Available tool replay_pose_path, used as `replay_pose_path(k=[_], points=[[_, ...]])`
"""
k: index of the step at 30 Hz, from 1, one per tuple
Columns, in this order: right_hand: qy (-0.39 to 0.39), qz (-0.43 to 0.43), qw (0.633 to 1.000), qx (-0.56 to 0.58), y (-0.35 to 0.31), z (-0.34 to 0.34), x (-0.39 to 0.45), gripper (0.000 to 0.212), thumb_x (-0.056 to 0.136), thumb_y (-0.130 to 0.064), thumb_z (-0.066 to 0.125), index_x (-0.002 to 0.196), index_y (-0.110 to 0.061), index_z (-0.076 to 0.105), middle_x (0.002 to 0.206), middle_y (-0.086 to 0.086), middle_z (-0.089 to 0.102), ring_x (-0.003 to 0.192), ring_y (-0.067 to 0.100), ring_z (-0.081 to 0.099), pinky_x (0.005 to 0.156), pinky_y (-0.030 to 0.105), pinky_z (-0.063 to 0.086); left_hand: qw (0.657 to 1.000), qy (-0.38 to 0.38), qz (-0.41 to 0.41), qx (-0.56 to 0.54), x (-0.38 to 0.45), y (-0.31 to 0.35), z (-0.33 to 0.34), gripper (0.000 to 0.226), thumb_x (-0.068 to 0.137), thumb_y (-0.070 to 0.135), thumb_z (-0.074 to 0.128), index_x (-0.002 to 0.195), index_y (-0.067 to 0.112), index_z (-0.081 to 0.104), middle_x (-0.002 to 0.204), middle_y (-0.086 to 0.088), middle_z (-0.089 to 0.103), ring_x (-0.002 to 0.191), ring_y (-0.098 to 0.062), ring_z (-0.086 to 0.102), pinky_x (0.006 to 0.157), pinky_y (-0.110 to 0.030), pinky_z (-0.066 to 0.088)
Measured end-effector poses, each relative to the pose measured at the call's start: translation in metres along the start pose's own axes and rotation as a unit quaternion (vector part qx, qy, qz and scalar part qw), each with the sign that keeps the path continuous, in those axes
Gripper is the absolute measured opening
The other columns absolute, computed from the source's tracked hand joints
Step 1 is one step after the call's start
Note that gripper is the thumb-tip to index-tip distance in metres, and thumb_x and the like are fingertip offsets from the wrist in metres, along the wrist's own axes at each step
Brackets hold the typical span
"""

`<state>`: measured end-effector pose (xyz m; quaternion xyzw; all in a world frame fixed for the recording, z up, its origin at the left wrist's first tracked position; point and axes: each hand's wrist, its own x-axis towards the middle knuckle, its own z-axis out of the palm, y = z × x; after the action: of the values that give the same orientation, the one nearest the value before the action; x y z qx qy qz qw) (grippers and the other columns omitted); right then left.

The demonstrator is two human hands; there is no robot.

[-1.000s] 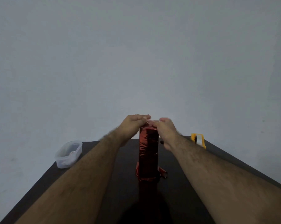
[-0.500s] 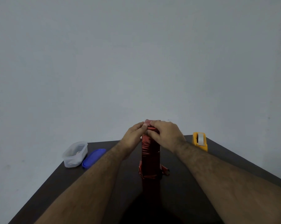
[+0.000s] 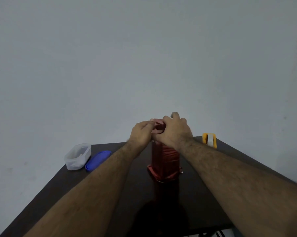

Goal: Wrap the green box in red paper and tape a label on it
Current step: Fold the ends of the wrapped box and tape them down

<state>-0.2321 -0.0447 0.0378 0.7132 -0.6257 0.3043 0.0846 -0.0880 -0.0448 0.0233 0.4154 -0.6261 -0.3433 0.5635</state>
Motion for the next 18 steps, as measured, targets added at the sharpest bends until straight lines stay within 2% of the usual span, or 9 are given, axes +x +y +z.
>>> replay_pose_path(k=[2,4,6,8,10,12,14,15,18], points=[[0.048,0.021,0.997,0.058,0.004,0.003,0.003,0.055,0.08,-0.062,0.074,0.118,-0.023,0.064,0.116,0.001,0.054,0.11,0.026,0.058,0.084,0.04,0.057,1.0,0.001,-0.003,-0.002,-0.004,0.001,-0.001,0.036,0.112,0.028,0.046,0.101,0.028,0.08,0.102,0.007,0.081,0.096,-0.021,0.077,0.075,-0.033,0.062],[0.096,0.035,0.989,0.111,0.01,0.006,0.005,0.041,0.085,-0.055,0.074,0.108,-0.021,0.069,0.106,0.0,0.059,0.098,0.022,0.063,0.078,0.035,0.056,0.998,0.024,-0.008,0.049,-0.005,-0.009,-0.009,0.029,0.108,0.046,0.054,0.118,0.029,0.075,0.121,0.008,0.075,0.116,-0.022,0.07,0.094,-0.035,0.058],[0.142,0.079,0.969,0.184,0.015,0.007,0.007,0.034,0.09,-0.053,0.07,0.103,-0.021,0.07,0.102,-0.001,0.065,0.09,0.019,0.064,0.07,0.029,0.05,0.991,0.012,-0.049,0.126,-0.005,-0.021,-0.02,0.073,0.095,0.069,0.059,0.151,0.022,0.054,0.151,0.002,0.058,0.138,-0.025,0.056,0.114,-0.045,0.047],[0.177,0.154,0.931,0.28,0.018,0.009,0.008,0.035,0.097,-0.055,0.063,0.106,-0.021,0.068,0.102,-0.001,0.069,0.085,0.016,0.066,0.061,0.025,0.046,0.976,0.0,-0.064,0.207,-0.008,-0.028,-0.022,0.099,0.088,0.08,0.059,0.161,0.019,0.034,0.158,-0.001,0.048,0.146,-0.031,0.047,0.117,-0.046,0.04],[0.202,0.249,0.878,0.356,0.017,0.012,0.009,0.04,0.103,-0.056,0.055,0.113,-0.018,0.064,0.104,0.001,0.07,0.08,0.014,0.064,0.055,0.023,0.043,0.931,0.091,0.018,0.352,-0.01,-0.033,-0.016,0.107,0.088,0.085,0.05,0.166,0.019,0.019,0.172,-0.002,0.025,0.162,-0.032,0.015,0.128,-0.05,0.011],[0.216,0.348,0.806,0.427,0.014,0.018,0.006,0.045,0.106,-0.058,0.047,0.119,-0.017,0.06,0.105,0.003,0.068,0.078,0.015,0.063,0.056,0.025,0.047,0.884,0.24,0.111,0.385,-0.014,-0.026,-0.01,0.113,0.088,0.086,0.045,0.169,0.019,0.002,0.177,-0.003,-0.009,0.162,-0.024,-0.015,0.122,-0.05,-0.019],[0.206,0.428,0.716,0.512,0.008,0.025,0.0,0.049,0.107,-0.059,0.042,0.126,-0.016,0.056,0.108,0.006,0.066,0.083,0.018,0.065,0.067,0.031,0.056,0.892,0.328,0.114,0.291,-0.014,-0.021,0.0,0.125,0.082,0.083,0.058,0.169,0.019,-0.005,0.177,-0.005,-0.015,0.163,-0.025,-0.014,0.125,-0.053,-0.015],[0.192,0.45,0.67,0.559,0.005,0.029,-0.004,0.051,0.106,-0.06,0.042,0.128,-0.016,0.055,0.11,0.007,0.067,0.087,0.021,0.067,0.075,0.035,0.059,0.914,0.338,0.061,0.216,-0.017,-0.016,0.007,0.134,0.077,0.08,0.07,0.169,0.018,-0.006,0.177,-0.007,-0.011,0.164,-0.028,-0.007,0.129,-0.057,-0.004],[0.13,0.43,0.587,0.673,-0.004,0.043,-0.011,0.054,0.105,-0.063,0.042,0.135,-0.019,0.05,0.118,0.011,0.066,0.104,0.03,0.07,0.096,0.049,0.06,0.951,0.256,-0.13,-0.116,-0.02,-0.013,0.02,0.139,0.065,0.063,0.092,0.166,0.015,0.009,0.169,-0.016,0.029,0.152,-0.037,0.036,0.122,-0.055,0.035]])
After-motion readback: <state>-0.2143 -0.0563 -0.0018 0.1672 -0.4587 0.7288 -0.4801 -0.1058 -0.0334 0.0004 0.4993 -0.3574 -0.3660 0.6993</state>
